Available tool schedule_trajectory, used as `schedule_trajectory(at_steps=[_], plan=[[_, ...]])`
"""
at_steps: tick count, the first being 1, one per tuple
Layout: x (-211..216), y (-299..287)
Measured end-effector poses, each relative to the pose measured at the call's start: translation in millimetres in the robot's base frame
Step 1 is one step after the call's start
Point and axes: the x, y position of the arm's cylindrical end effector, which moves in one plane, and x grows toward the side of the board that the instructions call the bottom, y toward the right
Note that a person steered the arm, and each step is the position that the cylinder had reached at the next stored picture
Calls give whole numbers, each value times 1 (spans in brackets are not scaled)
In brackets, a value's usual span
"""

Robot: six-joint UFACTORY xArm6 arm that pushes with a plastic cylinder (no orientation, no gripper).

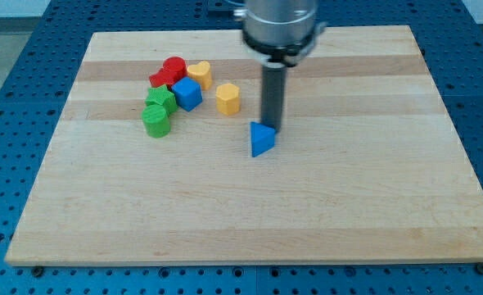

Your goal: Move the blue triangle slightly upwards

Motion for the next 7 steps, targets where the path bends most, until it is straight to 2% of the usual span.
schedule_trajectory(at_steps=[2,3,4,5,6,7], plan=[[-72,-50],[-73,-40],[-72,23],[-37,88],[38,96],[82,48]])
